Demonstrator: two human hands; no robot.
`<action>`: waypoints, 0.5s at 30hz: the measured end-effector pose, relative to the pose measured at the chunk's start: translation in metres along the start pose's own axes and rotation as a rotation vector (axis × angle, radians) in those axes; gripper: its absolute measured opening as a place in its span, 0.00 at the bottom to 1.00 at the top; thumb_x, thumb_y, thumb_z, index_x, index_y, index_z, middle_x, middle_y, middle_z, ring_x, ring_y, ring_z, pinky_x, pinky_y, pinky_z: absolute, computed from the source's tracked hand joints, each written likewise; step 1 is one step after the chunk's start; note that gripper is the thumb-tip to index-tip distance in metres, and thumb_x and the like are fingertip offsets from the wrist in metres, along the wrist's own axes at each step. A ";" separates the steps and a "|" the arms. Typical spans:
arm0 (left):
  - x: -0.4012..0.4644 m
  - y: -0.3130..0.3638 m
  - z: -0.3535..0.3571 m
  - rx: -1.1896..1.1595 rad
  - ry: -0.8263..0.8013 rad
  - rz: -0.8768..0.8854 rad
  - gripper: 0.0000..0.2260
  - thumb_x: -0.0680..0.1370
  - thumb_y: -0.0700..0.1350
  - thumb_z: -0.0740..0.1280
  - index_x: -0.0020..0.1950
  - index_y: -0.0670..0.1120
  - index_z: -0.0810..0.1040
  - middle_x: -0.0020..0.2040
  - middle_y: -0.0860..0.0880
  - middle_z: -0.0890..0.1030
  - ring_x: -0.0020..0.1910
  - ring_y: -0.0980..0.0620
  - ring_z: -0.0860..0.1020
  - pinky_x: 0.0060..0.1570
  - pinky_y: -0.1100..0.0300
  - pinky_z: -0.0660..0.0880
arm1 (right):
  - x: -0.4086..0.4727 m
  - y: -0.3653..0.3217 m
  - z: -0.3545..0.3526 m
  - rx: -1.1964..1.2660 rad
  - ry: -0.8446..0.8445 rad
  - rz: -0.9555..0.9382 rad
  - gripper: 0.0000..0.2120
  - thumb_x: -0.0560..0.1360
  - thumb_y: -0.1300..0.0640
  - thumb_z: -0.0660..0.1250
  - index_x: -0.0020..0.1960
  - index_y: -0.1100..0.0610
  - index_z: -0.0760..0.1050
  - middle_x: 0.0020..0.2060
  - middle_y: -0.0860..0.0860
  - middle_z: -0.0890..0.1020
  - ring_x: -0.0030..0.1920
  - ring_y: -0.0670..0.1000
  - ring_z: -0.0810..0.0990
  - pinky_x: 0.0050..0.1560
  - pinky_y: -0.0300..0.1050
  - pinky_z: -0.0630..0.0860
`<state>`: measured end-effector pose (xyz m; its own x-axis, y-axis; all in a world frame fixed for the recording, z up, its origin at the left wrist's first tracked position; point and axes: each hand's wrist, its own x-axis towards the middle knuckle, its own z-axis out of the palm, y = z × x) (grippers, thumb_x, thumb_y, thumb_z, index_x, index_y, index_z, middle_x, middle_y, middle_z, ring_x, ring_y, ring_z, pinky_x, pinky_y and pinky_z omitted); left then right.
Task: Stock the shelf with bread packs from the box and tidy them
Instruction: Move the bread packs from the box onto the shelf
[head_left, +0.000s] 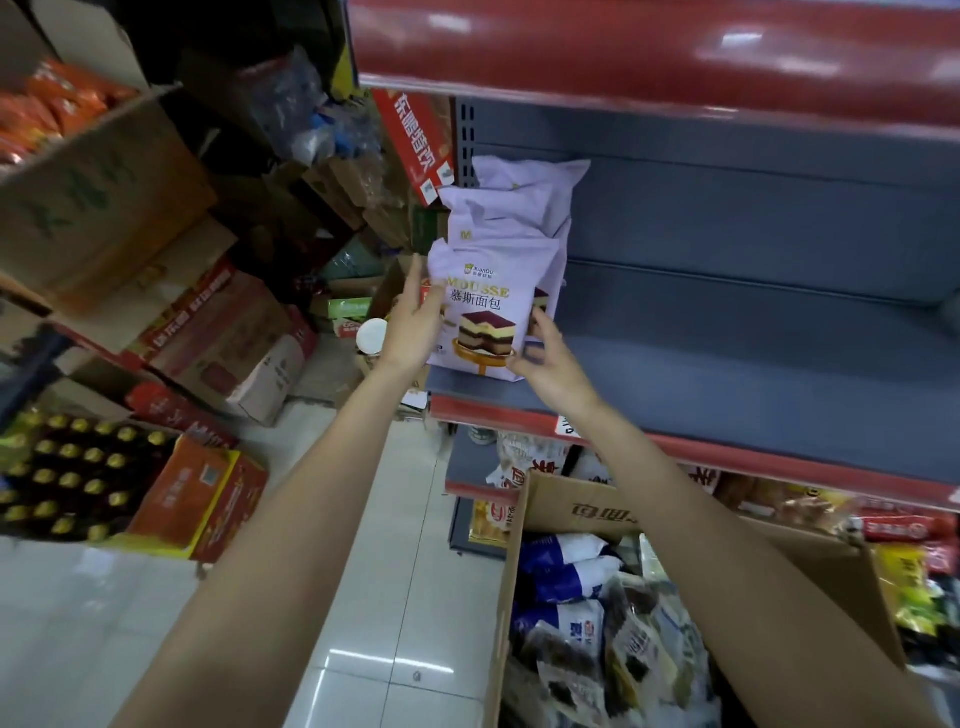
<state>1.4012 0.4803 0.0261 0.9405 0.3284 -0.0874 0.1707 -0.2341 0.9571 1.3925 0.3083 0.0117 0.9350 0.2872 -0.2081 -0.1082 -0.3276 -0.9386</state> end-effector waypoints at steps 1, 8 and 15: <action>-0.005 -0.002 -0.001 -0.005 0.004 0.007 0.23 0.83 0.50 0.56 0.77 0.51 0.54 0.75 0.50 0.63 0.73 0.52 0.63 0.62 0.64 0.62 | -0.003 0.002 0.000 -0.040 0.016 -0.016 0.33 0.77 0.63 0.64 0.76 0.51 0.53 0.62 0.49 0.70 0.67 0.52 0.70 0.62 0.43 0.69; -0.064 -0.015 0.006 0.125 0.196 0.254 0.13 0.80 0.45 0.60 0.63 0.47 0.75 0.57 0.52 0.80 0.57 0.57 0.76 0.55 0.61 0.73 | -0.061 0.019 -0.019 -0.444 0.217 -0.316 0.23 0.77 0.61 0.61 0.72 0.56 0.64 0.67 0.54 0.71 0.68 0.55 0.67 0.68 0.50 0.65; -0.158 -0.037 0.038 0.266 0.189 0.522 0.10 0.78 0.46 0.60 0.48 0.45 0.80 0.38 0.55 0.80 0.35 0.54 0.77 0.35 0.61 0.71 | -0.163 0.088 -0.062 -0.848 0.382 -0.591 0.12 0.76 0.61 0.61 0.55 0.59 0.79 0.51 0.53 0.82 0.57 0.53 0.74 0.60 0.48 0.70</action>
<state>1.2572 0.4020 -0.0065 0.8555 0.2592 0.4482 -0.2083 -0.6203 0.7562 1.2511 0.1768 -0.0197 0.8219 0.3524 0.4475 0.5205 -0.7839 -0.3385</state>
